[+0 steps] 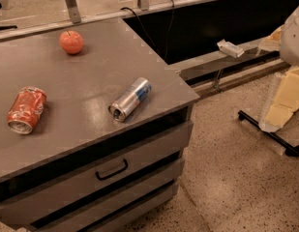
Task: Place redbull can upright
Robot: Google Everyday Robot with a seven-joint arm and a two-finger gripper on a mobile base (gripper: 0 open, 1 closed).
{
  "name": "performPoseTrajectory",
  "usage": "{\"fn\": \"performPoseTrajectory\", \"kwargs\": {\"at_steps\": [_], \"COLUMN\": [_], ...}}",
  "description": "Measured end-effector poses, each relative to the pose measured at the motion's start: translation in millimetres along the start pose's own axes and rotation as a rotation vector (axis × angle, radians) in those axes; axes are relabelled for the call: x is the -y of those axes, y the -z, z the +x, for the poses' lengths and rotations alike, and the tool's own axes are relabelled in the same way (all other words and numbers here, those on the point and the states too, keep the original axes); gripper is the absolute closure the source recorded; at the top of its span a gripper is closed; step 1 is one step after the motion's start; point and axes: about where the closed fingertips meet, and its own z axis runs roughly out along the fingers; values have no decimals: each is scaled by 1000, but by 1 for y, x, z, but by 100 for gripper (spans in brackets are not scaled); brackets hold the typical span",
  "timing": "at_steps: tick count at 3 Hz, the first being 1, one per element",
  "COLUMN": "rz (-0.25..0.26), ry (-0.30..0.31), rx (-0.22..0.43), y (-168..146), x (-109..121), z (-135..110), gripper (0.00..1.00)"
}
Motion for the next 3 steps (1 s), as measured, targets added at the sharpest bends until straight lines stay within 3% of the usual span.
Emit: {"fn": "performPoseTrajectory", "kwargs": {"at_steps": [1,2,3], "rz": [0,3,-4], "ry": [0,51,164], "rx": [0,4,19], "y": [0,-4,-15], "x": [0,5,17], "z": [0,-15,-47], "gripper": [0,0,0]}}
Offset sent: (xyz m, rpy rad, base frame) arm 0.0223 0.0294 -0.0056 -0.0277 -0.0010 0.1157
